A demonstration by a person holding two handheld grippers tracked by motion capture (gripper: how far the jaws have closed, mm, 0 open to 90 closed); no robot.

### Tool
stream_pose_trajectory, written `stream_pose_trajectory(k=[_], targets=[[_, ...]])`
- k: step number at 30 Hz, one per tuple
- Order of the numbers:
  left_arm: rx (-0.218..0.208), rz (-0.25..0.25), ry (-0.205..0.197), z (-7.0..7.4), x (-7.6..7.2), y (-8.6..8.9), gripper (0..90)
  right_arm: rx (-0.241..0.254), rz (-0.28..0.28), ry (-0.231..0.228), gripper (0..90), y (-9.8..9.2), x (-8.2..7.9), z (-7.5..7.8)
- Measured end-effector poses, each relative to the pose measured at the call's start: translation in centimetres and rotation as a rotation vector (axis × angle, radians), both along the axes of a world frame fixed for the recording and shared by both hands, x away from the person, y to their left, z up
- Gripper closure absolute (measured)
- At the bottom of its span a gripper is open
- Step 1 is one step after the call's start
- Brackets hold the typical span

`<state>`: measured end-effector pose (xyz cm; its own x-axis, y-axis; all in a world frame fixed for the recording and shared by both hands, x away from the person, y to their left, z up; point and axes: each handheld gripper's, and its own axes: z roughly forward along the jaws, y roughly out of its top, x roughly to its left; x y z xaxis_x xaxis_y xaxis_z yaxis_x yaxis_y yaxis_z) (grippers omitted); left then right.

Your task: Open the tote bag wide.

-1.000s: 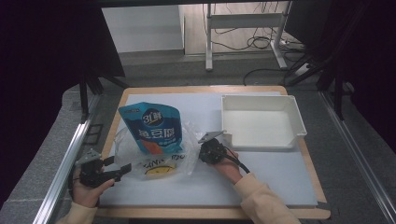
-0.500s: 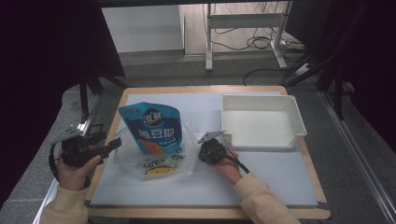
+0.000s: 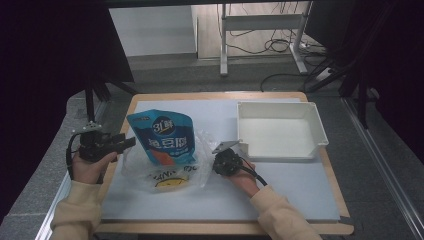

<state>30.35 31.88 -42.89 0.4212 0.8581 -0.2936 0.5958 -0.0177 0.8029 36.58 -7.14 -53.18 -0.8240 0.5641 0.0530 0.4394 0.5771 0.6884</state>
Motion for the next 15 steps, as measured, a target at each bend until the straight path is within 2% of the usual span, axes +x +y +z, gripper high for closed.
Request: stream_pose_trajectory(k=[11, 15], targets=[[0.047, -0.056, 0.041, -1.1, 1.3, -1.0, 78.6, 0.0, 0.005, -0.002, 83.6, 0.0, 0.0, 0.0], [0.046, -0.045, 0.041, -1.5, 1.4, -1.0, 86.8, 0.0, 0.006, -0.001, 82.9, -0.1, 0.0, 0.0]])
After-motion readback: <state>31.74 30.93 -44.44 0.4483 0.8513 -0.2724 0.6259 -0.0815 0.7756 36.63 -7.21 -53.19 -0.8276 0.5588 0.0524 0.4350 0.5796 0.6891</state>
